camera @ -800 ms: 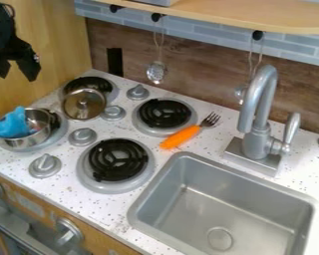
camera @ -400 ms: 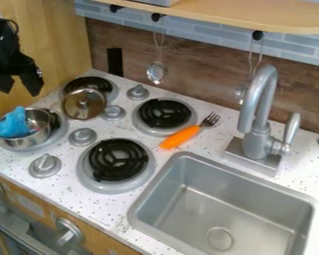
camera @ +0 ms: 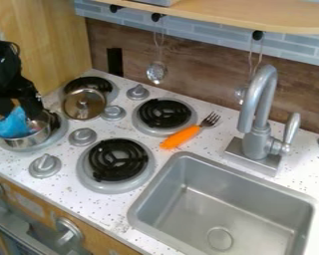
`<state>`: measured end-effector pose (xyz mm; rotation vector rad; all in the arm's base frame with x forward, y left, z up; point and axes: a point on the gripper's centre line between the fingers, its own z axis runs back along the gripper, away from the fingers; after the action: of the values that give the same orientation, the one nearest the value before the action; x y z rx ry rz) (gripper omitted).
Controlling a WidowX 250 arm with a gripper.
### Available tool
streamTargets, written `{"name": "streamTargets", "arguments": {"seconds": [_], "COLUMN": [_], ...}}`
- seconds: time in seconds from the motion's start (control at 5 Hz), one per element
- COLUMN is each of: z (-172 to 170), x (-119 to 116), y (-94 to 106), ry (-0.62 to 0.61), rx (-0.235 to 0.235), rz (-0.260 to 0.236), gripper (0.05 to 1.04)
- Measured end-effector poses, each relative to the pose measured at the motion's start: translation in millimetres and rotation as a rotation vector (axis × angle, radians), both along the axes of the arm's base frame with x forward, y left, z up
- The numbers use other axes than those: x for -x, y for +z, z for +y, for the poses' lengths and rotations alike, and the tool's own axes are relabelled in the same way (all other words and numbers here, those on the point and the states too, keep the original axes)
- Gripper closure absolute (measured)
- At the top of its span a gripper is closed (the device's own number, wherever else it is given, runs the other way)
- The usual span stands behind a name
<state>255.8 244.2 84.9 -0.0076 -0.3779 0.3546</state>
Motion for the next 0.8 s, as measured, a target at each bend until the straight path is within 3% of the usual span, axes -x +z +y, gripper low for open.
{"name": "streamTargets", "arguments": {"seconds": [0.2,0.6,0.8], "z": [-4.9,24.1,25.6], "x": [11.9,22.4,22.1], "y": [0.5,-26.3,-38.0], "ry": [0.01,0.246,0.302], "rx": [-0.008,-0.129,-0.133], "rz": [0.017,0.041,0.059], "gripper": [0.078,0.078,0.078]}}
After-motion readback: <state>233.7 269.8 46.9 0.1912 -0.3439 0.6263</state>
